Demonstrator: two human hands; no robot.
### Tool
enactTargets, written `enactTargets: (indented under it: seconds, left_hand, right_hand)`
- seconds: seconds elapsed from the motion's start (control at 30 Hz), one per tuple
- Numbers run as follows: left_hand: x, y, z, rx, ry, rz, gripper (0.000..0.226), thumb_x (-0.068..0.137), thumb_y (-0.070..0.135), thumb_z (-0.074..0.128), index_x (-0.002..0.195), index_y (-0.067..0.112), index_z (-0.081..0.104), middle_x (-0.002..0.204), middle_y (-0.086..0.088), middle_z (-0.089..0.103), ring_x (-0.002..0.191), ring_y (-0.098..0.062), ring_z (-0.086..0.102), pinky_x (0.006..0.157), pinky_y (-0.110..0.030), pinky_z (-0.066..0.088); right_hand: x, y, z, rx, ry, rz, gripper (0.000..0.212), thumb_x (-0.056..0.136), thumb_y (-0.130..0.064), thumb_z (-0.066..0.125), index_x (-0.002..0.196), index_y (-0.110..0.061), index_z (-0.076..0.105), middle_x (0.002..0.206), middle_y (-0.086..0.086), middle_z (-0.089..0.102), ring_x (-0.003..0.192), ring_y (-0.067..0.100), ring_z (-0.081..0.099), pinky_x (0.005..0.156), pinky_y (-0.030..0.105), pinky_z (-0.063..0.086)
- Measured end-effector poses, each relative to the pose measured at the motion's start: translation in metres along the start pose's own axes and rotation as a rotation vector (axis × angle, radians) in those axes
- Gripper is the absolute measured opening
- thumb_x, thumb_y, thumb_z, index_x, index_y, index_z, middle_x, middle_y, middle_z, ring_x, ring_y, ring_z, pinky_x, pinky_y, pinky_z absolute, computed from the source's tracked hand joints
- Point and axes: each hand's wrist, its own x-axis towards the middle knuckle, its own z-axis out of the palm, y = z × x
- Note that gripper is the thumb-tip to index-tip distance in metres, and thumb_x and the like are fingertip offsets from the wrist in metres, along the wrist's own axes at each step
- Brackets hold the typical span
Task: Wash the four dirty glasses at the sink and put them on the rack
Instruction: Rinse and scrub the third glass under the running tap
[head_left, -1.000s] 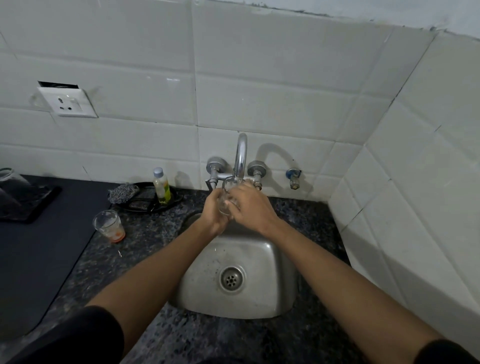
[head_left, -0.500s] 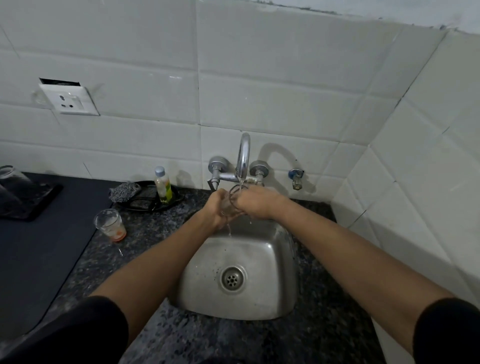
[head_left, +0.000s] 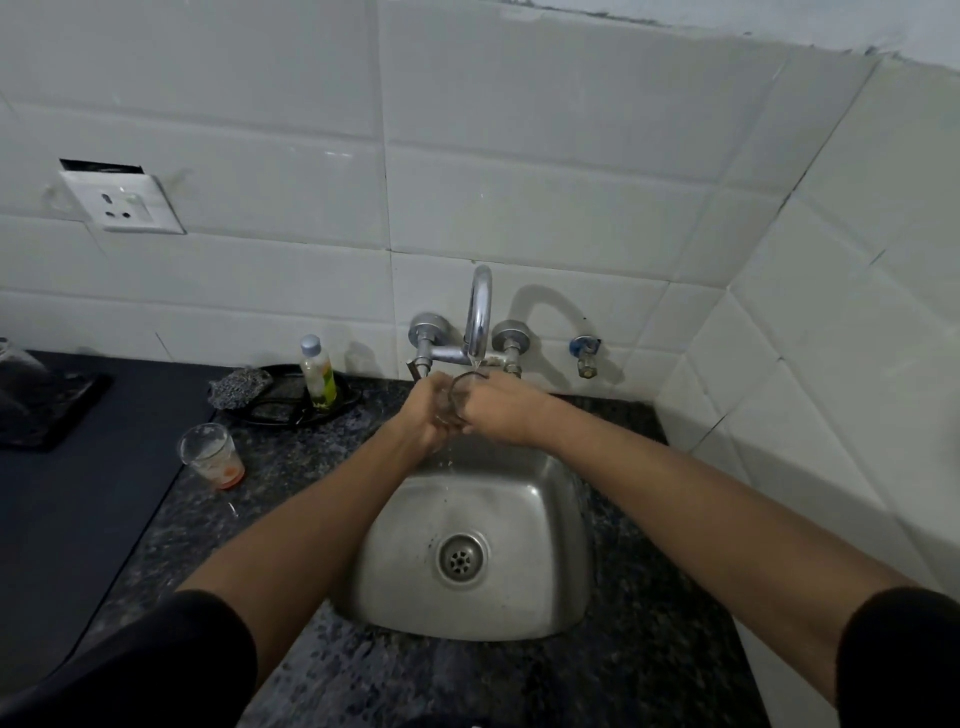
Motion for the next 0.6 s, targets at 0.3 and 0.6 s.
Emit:
enactTargets:
  seconds: [0.3,0.6]
  left_hand:
    - [0.001,0.0,-0.002,0.057,0.033,-0.084,0.042,0.103,0.037,0.045,0.088,0.01,0.073,0.074,-0.006,0.07,0.062,-0.019,0.063,0.061,-0.032,0.053]
    - [0.004,-0.006,0.003,-0.013,-0.017,0.012,0.053,0.099,0.01,0.031,0.061,0.009,0.067,0.051,-0.002,0.059,0.041,-0.013,0.056,0.041,-0.019,0.046]
  right_hand:
    - [0.004,0.0,0.007,0.013,0.028,0.061,0.022,0.103,-0.012,0.053,0.119,-0.011,0.067,0.126,0.008,0.064,0.12,0.027,0.059,0.102,0.044,0.047]
    - [0.013,-0.008,0.015,0.264,0.053,0.185,0.026,0.1,-0.035,0.06,0.109,-0.012,0.068,0.11,0.007,0.062,0.106,0.025,0.061,0.091,0.04,0.05]
